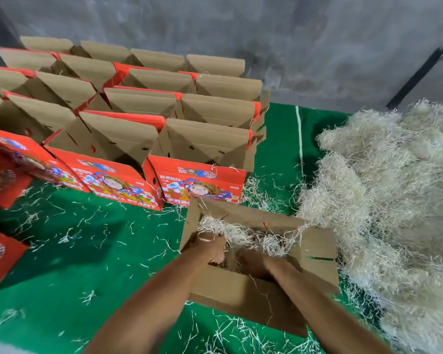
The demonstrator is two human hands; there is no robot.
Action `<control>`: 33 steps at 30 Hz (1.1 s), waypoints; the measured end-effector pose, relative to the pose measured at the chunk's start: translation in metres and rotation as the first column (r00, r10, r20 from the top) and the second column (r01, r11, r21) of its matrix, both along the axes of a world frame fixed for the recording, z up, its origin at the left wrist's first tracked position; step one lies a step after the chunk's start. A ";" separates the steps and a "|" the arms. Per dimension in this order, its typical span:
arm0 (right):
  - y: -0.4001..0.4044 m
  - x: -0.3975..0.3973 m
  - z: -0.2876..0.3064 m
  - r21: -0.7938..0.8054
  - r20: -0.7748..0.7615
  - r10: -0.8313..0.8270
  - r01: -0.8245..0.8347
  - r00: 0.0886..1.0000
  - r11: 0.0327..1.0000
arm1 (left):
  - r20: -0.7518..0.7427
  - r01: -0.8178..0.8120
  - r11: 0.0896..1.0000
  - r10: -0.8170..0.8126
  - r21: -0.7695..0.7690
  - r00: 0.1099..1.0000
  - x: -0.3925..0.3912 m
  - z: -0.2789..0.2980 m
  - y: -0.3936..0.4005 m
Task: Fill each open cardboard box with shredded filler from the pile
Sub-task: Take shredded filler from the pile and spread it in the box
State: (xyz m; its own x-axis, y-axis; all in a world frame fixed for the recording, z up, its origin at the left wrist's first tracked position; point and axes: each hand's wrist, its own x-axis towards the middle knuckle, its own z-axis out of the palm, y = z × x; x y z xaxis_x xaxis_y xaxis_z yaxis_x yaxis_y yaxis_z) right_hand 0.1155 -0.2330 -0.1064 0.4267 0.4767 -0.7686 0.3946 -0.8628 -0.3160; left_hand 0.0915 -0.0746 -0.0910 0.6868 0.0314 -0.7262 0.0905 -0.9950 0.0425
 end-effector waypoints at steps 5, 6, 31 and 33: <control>-0.003 0.006 0.001 0.069 0.143 -0.068 0.058 0.987 0.996 | 0.132 0.006 0.998 0.002 -0.060 0.991 0.008 0.003 -0.003; -0.003 0.009 0.005 0.090 0.200 -0.099 0.082 0.975 0.993 | 0.167 -0.002 0.998 0.013 -0.068 0.986 0.010 0.004 -0.002; -0.007 0.043 0.030 -0.031 0.514 0.056 -0.047 0.856 0.998 | 0.042 0.111 0.991 -0.114 0.072 0.993 0.023 0.001 0.008; -0.016 0.047 0.041 -0.007 0.620 0.051 -0.060 0.783 0.998 | 0.147 0.103 0.994 -0.098 -0.024 0.984 0.026 0.006 0.001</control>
State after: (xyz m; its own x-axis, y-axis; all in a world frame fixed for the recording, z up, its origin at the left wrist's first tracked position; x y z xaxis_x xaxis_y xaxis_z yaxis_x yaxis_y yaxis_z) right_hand 0.1627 -0.2490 -0.0652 0.7817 0.5218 -0.3415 0.5560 -0.8312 0.0029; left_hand 0.1179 -0.0735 -0.0849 0.7836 -0.0645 -0.6180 -0.0194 -0.9966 0.0795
